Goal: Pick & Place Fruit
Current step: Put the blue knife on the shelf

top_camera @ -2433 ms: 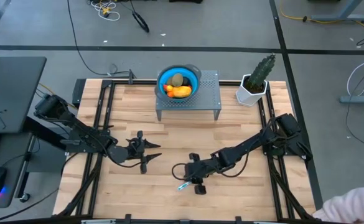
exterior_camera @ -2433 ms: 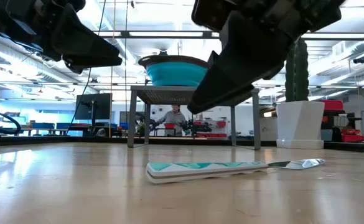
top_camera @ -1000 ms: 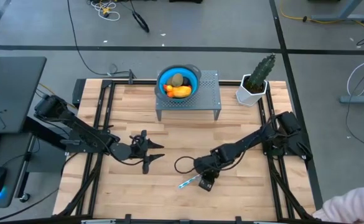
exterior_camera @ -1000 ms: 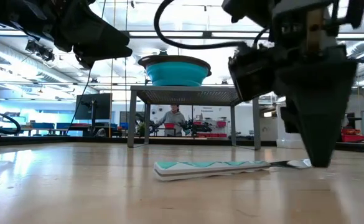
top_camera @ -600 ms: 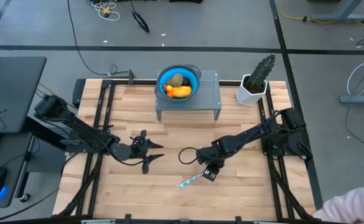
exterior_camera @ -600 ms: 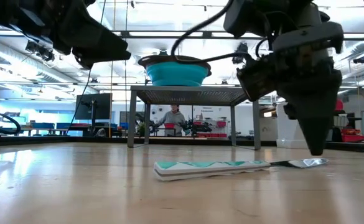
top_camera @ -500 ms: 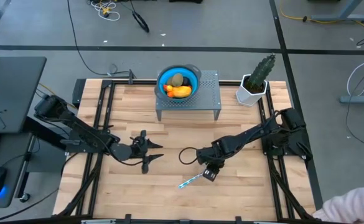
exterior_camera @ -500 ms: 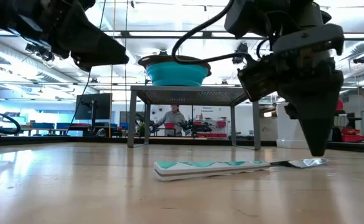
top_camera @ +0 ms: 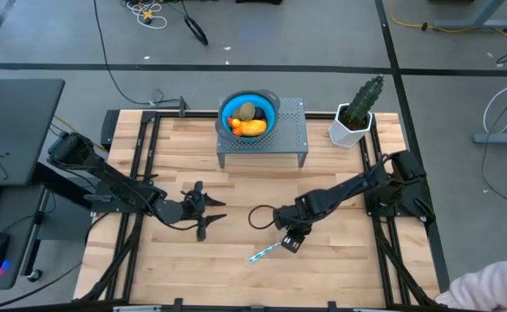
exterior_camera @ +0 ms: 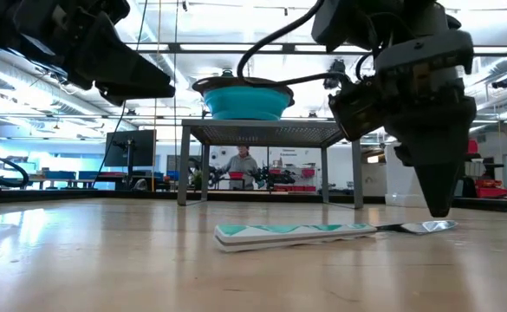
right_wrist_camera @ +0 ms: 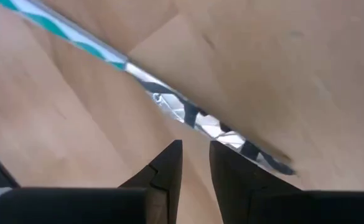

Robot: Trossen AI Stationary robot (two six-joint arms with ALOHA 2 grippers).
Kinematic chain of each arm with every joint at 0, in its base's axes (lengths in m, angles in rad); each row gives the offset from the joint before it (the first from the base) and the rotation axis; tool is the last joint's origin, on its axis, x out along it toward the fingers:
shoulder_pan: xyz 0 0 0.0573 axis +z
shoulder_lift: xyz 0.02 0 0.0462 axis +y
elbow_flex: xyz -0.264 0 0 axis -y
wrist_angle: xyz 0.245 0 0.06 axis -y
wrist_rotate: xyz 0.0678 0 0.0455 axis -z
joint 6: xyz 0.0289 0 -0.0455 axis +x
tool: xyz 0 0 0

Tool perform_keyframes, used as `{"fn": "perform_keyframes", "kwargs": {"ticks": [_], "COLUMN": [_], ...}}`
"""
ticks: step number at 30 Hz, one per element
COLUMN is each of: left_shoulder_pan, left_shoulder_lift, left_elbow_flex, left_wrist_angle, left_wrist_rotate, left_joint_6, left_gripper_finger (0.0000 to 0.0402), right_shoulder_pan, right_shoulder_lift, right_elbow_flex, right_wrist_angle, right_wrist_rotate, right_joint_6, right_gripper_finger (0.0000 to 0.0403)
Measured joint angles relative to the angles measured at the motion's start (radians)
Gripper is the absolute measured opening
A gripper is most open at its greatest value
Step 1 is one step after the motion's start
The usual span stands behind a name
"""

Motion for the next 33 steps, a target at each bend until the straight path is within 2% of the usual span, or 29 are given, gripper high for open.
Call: {"fn": "perform_keyframes", "kwargs": {"ticks": [6,11,25,30,33], "left_shoulder_pan": [0.015,0.016,0.016,0.016,0.016], "left_shoulder_lift": [0.000,0.000,0.000,0.000,0.000], "left_elbow_flex": [0.000,0.000,0.000,0.000,0.000], "left_wrist_angle": [0.027,0.037,0.019,0.014,0.013], "left_wrist_rotate": [-0.003,0.002,0.013,0.014,0.014], "left_joint_6": [0.004,0.032,0.042,0.042,0.042], "left_gripper_finger": [0.0169,0.0169,0.0169,0.0169,0.0169], "right_shoulder_pan": [0.023,0.027,0.019,0.006,-0.007], "right_shoulder_lift": [0.000,0.000,0.001,0.001,-0.001], "right_elbow_flex": [0.000,0.000,-0.040,-0.040,-0.038], "right_wrist_angle": [0.044,0.042,0.034,0.023,-0.017], "right_wrist_rotate": [0.005,0.006,0.040,0.072,0.153], "right_joint_6": [0.007,0.072,0.100,0.081,0.020], "right_gripper_finger": [0.0090,0.0090,0.0090,0.0090,0.0090]}}
